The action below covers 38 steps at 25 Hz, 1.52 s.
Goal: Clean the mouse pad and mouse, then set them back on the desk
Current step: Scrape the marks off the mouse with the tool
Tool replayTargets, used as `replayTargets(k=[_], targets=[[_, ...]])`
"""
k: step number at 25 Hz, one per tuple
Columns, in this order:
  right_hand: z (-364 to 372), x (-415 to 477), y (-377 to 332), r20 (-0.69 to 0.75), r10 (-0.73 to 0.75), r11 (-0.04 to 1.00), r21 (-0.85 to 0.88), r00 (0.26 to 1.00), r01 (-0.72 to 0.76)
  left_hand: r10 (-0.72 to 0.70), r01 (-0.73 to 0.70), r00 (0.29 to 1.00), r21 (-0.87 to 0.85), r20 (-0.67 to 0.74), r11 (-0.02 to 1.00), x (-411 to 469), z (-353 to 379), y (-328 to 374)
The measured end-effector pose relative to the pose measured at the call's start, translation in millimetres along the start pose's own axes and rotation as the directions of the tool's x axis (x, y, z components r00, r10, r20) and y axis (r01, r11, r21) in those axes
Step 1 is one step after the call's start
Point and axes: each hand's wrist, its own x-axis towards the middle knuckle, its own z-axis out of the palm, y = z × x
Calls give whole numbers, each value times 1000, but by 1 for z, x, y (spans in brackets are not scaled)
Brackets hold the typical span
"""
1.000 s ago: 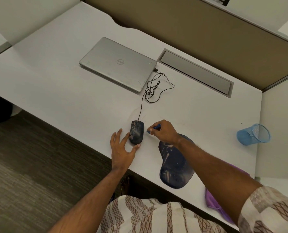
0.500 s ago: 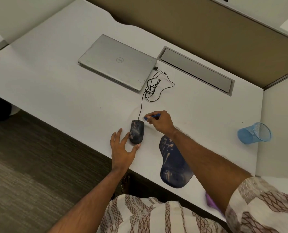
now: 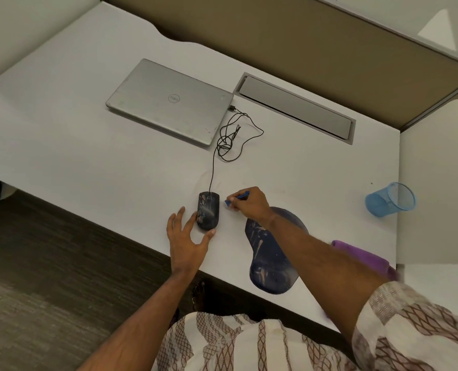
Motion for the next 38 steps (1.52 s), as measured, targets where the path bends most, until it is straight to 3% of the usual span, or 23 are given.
replayTargets(k=[4, 8, 13, 16, 25, 29, 32, 35, 38], targets=[[2, -7, -4, -19, 27, 991, 132, 999, -25, -7, 7, 1000, 16, 7, 1000, 1, 1, -1], [1, -12, 1, -54, 59, 990, 134, 997, -51, -4, 3, 1000, 23, 22, 1000, 1, -1, 1], [-34, -32, 10, -104, 181, 890, 441, 978, -117, 21, -22, 999, 47, 37, 999, -1, -5, 3], [-64, -51, 30, -152, 282, 806, 574, 948, -148, 16, -20, 998, 60, 68, 998, -2, -7, 3], [-160, -97, 99, -342, 413, 724, 685, 844, -77, 17, -34, 989, 118, 144, 992, -2, -17, 2], [-237, -111, 113, -546, 309, 798, 595, 779, 100, 20, -45, 988, 162, 151, 986, -3, -18, 3], [-305, -115, 122, -738, 196, 909, 383, 646, 162, -17, -15, 988, 202, 154, 979, -2, -17, 10], [-359, -105, 130, -827, 42, 992, 103, 561, 78, -38, 5, 987, 207, 156, 978, -3, -15, 14], [-386, -86, 138, -810, -11, 993, -77, 587, -89, -65, 35, 990, 233, 123, 972, -9, -11, 15]])
